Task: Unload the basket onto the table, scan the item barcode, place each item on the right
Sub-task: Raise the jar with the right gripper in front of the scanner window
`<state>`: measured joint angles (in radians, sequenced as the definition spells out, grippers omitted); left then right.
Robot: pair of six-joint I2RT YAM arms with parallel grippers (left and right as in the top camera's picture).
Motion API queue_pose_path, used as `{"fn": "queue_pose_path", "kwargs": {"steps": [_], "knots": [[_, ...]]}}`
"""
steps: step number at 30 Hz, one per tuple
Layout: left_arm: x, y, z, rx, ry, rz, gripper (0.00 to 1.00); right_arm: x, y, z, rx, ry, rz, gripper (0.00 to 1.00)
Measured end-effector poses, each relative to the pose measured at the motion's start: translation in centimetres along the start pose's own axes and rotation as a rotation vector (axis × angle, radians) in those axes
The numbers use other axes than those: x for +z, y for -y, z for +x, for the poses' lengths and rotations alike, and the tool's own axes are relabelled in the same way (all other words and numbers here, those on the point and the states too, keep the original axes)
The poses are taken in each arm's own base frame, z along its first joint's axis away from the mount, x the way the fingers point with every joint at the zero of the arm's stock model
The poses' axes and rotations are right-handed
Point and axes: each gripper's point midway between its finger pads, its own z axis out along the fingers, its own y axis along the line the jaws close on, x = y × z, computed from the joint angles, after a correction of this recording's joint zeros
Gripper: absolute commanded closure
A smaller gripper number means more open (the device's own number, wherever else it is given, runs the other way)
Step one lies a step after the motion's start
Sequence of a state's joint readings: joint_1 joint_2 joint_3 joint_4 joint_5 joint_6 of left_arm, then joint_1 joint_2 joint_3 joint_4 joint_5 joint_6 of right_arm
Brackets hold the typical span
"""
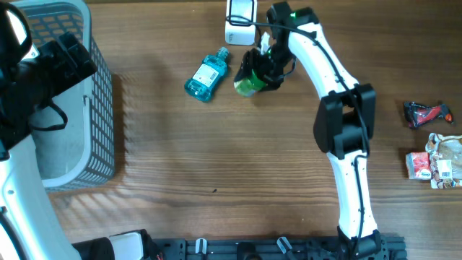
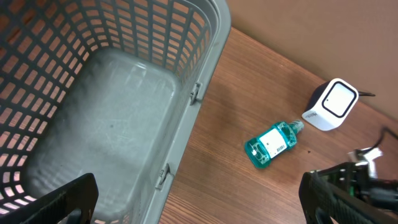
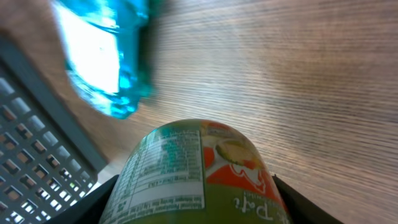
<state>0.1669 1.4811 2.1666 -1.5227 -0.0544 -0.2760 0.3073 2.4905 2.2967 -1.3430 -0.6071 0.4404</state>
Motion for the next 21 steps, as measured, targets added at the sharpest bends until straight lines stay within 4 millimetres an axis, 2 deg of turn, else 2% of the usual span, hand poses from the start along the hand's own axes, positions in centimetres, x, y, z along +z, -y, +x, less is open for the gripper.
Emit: {"fn": "queue_pose_path", "kwargs": {"steps": [1,3,4,7,13,15,17,21], "knots": [[0.0,0.0,0.0,0.000,0.000,0.000,0.00,-1.8,-1.8,-1.9,-0.109,0.136,-0.003,0.49],[0.0,0.0,0.0,0.000,0.000,0.000,0.00,-3.7,-3.6,-3.4,-0.202,0.258,-0.003,0.48],[0.0,0.0,0.0,0.000,0.000,0.000,0.00,-5.3,-5.1,-4.9,-0.274,0.373,0.007,0.48],[0.0,0.0,0.0,0.000,0.000,0.000,0.00,-9.3,-8.7,-7.5,-0.412,0.614,0.024,0.50],[0.0,0.0,0.0,0.000,0.000,0.000,0.00,-13.4,-14.1,-12.0,-0.647,0.952,0.003,0.52],[0.0,0.0,0.0,0.000,0.000,0.000,0.00,-13.9,-15.0,-13.4,-0.691,1.031,-0.009,0.51],[0.0,0.0,0.0,0.000,0.000,0.000,0.00,-13.6,-15.4,-14.8,-0.715,1.089,-0.021,0.51],[0.0,0.0,0.0,0.000,0.000,0.000,0.00,-11.4,-14.8,-17.0,-0.738,1.126,-0.026,0.51]]}}
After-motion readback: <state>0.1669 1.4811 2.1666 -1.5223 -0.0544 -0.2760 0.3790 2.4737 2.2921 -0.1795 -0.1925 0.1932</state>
